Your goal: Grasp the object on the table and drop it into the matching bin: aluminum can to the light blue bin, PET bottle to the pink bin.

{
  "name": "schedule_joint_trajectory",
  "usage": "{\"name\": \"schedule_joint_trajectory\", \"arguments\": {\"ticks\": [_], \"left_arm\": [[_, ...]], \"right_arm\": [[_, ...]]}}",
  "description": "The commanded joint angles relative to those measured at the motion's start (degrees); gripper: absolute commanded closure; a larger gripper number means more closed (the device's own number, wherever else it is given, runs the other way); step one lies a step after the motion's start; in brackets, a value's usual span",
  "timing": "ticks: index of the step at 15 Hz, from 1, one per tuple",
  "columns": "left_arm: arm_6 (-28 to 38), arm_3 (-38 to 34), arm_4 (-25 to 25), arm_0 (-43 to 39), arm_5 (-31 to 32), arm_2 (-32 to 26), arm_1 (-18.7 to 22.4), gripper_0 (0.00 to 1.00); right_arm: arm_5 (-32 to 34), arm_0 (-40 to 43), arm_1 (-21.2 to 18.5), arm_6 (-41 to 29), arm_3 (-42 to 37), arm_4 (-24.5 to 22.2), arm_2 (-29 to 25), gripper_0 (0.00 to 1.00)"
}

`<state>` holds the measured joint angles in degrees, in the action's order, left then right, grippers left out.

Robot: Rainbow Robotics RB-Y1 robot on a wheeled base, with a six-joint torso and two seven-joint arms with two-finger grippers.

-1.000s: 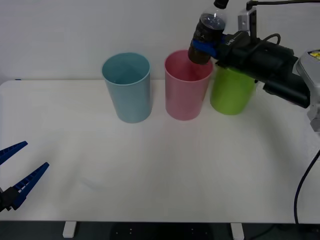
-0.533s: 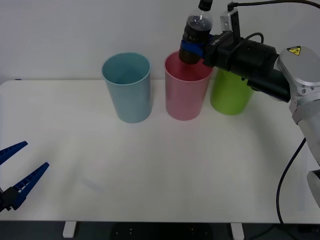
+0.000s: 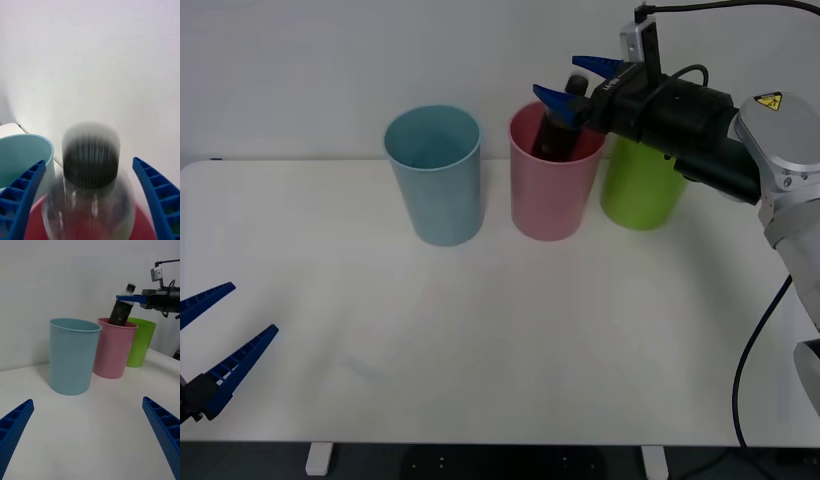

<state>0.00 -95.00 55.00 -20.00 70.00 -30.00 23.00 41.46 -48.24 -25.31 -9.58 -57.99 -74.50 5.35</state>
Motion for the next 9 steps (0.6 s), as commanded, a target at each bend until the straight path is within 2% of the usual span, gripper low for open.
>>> {"name": "schedule_joint_trajectory", "arguments": {"ticks": [1,4,9], "left_arm": [[0.0,0.0,0.0,0.0,0.0,0.0,0.0,0.0],[0.0,0.0,0.0,0.0,0.0,0.0,0.0,0.0],[0.0,0.0,0.0,0.0,0.0,0.0,0.0,0.0]], "right_arm": [[0.2,0.43,-0.17,0.44,-0.02,0.76,-0.17,0.0],[1.34,1.83,-0.7,1.23,-1.16,2.52,-1.22,0.0],[1.43,11.15,-2.55,0.87,-13.38,4.1,-3.77,0.0]]}}
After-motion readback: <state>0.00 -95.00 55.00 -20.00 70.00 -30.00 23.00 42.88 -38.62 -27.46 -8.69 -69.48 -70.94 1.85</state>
